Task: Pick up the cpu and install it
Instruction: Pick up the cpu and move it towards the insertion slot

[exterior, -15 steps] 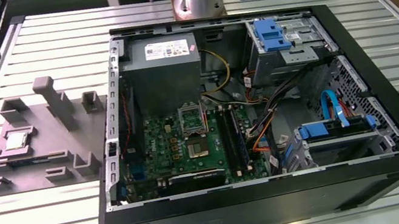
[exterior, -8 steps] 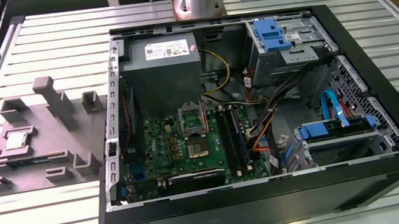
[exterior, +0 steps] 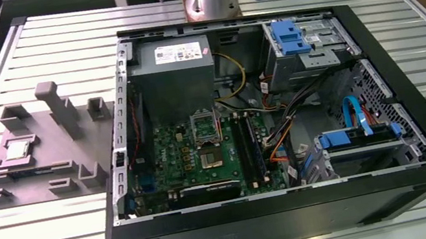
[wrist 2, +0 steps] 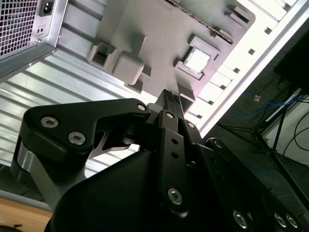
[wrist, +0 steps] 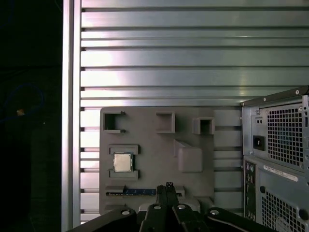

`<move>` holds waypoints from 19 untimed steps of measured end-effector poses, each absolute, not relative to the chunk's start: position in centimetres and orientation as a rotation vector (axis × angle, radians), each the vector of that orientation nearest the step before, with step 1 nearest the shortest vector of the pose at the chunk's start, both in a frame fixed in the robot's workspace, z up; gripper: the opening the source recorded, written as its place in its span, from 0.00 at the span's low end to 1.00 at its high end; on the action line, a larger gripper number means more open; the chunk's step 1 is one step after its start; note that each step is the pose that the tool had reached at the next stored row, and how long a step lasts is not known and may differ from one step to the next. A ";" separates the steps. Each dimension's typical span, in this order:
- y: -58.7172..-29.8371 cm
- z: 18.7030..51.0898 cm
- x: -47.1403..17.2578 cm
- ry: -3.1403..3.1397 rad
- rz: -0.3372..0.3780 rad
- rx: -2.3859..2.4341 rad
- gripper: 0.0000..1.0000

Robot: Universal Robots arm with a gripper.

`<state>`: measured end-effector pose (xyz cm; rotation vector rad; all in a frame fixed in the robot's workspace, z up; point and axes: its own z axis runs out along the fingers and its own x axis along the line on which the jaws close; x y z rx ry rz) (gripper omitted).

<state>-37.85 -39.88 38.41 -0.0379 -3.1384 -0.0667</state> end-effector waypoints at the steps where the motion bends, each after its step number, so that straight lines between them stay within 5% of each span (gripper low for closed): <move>1: -39.9 38.4 -37.9 -3.138 -0.067 -0.038 0.10; 19: -39.9 38.4 -38.7 -3.138 -0.067 -0.038 0.10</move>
